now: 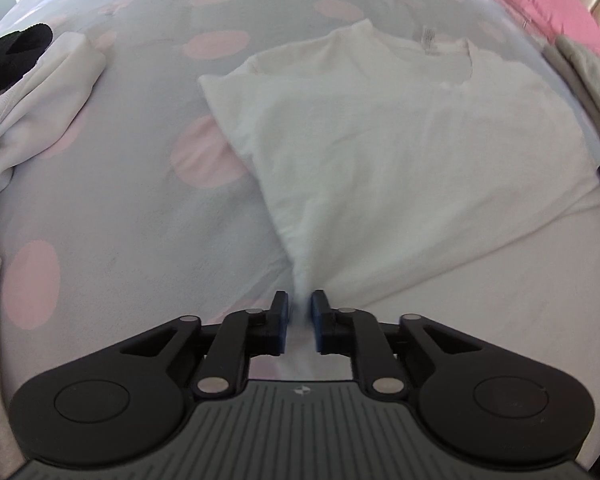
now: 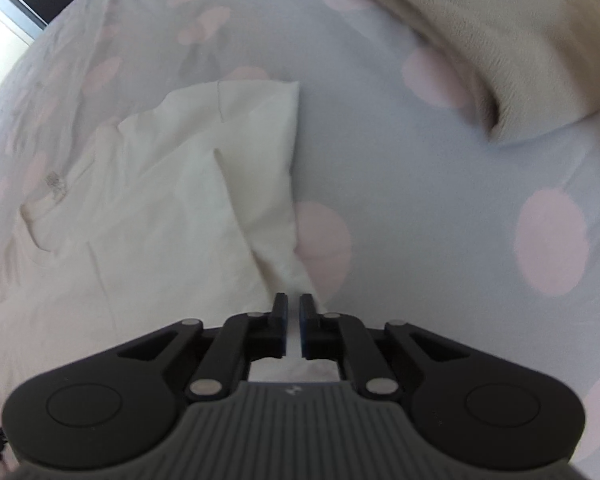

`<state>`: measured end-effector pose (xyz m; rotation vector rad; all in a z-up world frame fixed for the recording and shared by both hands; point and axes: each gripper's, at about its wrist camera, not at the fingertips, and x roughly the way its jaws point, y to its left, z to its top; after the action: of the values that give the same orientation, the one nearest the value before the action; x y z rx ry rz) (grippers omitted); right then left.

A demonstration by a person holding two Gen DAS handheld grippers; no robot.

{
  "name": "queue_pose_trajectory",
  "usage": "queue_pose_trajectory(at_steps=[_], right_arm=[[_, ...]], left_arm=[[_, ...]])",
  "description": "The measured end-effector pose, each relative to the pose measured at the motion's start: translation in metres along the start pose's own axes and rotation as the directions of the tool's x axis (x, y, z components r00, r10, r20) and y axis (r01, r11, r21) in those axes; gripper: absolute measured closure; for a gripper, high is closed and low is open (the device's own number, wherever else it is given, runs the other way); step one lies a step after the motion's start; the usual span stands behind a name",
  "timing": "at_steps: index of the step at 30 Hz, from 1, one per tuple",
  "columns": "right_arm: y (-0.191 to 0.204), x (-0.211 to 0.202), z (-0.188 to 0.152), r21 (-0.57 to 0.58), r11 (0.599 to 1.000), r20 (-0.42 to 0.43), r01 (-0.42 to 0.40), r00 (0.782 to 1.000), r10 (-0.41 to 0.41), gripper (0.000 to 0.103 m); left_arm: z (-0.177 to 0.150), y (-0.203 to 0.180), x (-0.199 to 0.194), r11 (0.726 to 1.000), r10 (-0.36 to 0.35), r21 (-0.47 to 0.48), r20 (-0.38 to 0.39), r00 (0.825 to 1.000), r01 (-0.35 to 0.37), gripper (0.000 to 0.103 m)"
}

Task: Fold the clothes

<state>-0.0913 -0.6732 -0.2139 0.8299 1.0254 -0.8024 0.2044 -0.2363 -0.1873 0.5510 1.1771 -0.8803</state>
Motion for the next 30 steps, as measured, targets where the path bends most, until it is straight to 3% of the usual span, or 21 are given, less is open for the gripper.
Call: queue_pose_trajectory(at_steps=[2, 4, 6, 10, 12, 18, 24, 30], right_arm=[[0.005, -0.013, 0.002, -0.054, 0.995, 0.07, 0.08, 0.995, -0.077, 0.084], [0.006, -0.027, 0.004, -0.082, 0.994, 0.137, 0.072, 0.989, -0.06, 0.084], [0.01, -0.035, 0.007, -0.084, 0.996, 0.161, 0.017, 0.987, -0.004, 0.082], [0.028, -0.026, 0.003, -0.134, 0.989, 0.165, -0.065, 0.983, 0.087, 0.08], [0.037, -0.018, 0.001, -0.163, 0.982, 0.163, -0.095, 0.979, 0.122, 0.08], [0.04, 0.016, -0.009, -0.178, 0.983, 0.099, -0.038, 0.993, 0.056, 0.08], [0.038, 0.001, -0.015, -0.217, 0.972, 0.108, -0.09, 0.987, 0.116, 0.067], [0.032, -0.035, -0.037, -0.253, 0.963, 0.218, -0.094, 0.964, 0.151, 0.064]], left_arm=[[0.002, 0.01, -0.004, 0.999, 0.018, -0.031, -0.016, 1.0, -0.018, 0.078], [0.006, 0.017, -0.013, 0.998, 0.045, -0.05, -0.002, 0.999, -0.045, 0.079], [0.012, 0.02, -0.025, 0.997, 0.073, -0.042, 0.044, 0.996, -0.071, 0.079], [0.02, 0.025, -0.04, 0.994, -0.013, -0.101, 0.168, 0.986, 0.03, 0.079], [0.023, 0.019, -0.035, 0.996, -0.013, -0.085, 0.188, 0.982, 0.03, 0.079], [0.018, 0.009, 0.011, 0.994, 0.031, -0.109, 0.102, 0.994, -0.02, 0.079], [0.01, 0.01, -0.011, 0.997, 0.026, -0.08, 0.122, 0.992, -0.017, 0.079], [-0.011, -0.002, -0.037, 1.0, 0.014, -0.029, 0.134, 0.991, -0.01, 0.079]])
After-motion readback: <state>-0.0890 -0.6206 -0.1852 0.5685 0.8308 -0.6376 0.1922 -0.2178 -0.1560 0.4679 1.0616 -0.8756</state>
